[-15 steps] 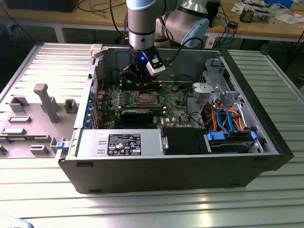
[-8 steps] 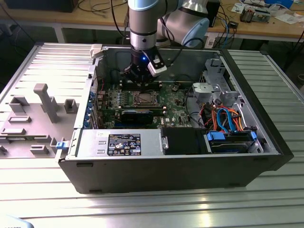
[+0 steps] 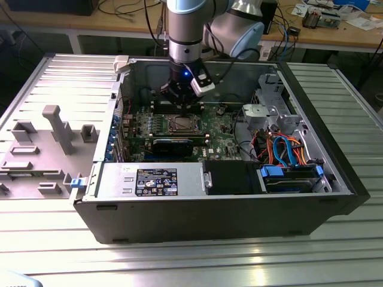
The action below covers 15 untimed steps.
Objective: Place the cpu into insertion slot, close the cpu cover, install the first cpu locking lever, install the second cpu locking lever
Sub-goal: 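Install the first cpu locking lever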
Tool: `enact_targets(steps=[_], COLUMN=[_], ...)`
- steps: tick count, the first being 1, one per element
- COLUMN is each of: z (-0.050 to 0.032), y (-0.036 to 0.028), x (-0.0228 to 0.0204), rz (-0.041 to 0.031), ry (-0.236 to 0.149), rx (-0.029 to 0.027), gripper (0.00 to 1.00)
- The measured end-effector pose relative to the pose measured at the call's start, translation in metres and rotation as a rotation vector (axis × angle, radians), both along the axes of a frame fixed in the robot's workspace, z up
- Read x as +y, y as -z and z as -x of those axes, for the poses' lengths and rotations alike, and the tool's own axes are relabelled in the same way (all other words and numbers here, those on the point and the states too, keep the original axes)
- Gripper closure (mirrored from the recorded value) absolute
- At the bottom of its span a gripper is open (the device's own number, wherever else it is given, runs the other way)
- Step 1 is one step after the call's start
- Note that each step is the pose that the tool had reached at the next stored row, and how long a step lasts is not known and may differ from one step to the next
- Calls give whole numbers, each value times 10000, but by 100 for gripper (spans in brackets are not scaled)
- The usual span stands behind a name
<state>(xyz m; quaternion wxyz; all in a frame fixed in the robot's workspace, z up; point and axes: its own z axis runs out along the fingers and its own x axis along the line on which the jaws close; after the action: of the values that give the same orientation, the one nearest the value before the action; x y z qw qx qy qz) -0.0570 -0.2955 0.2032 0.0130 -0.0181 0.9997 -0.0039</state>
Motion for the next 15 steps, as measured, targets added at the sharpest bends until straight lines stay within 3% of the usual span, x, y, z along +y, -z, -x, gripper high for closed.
enact_targets(steps=[12,15], z=[-133,-141], y=[1,6], x=[0,1], rz=[-3,-87], ry=[-4,-5], rx=[15,21], gripper=[89,89])
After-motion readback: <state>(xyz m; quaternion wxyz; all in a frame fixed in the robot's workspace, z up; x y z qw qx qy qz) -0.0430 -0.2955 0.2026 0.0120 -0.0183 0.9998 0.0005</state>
